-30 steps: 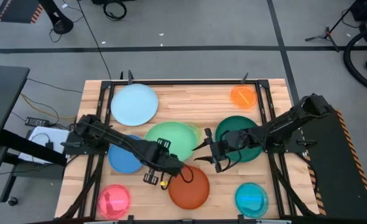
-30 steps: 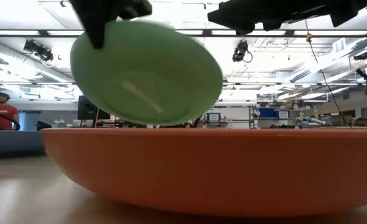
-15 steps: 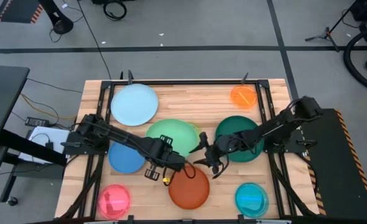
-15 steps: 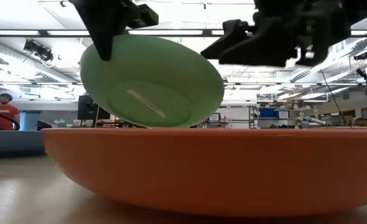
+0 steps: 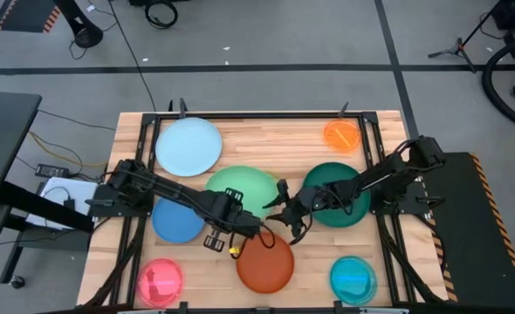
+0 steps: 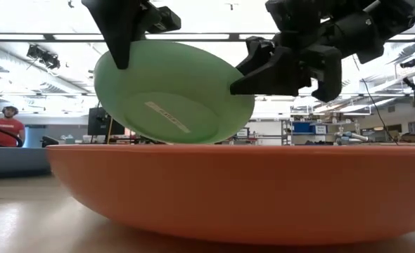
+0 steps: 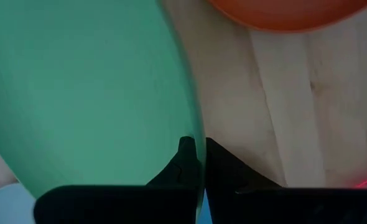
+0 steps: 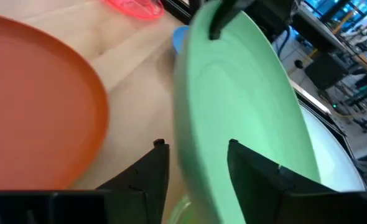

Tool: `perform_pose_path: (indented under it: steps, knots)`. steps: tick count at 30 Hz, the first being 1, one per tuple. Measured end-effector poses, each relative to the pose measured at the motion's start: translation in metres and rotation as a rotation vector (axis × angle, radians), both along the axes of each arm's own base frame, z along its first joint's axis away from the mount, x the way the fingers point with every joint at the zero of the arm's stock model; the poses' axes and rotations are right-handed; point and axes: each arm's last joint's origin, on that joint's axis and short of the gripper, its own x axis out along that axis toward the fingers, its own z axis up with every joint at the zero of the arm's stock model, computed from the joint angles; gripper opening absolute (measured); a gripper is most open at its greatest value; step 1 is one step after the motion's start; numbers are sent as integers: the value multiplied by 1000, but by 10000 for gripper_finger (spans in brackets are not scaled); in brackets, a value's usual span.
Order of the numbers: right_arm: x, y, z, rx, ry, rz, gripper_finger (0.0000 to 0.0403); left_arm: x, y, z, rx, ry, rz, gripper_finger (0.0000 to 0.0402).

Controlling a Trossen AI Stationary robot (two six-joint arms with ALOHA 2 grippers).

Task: Stack plastic plates
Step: Stack the large light green plate on the large dark green plate

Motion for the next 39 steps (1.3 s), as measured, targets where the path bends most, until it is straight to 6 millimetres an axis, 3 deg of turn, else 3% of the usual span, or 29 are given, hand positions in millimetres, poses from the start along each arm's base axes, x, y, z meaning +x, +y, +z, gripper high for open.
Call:
perform_pose_path:
  steps: [13,26,32,39]
  knots:
    - [-2,-4,-7,-27,74,12,20,5,1,1,59,-83,58,28]
    - [-2,-6,-6,-55,86,-87,16,3,4,11,55,-165,262,163]
    - [3,-7,3,-219,320,-275,16,-33,11,46,25,-142,385,224]
    - [-1,8,48,-358,548,-435,16,-91,36,106,83,-349,602,243]
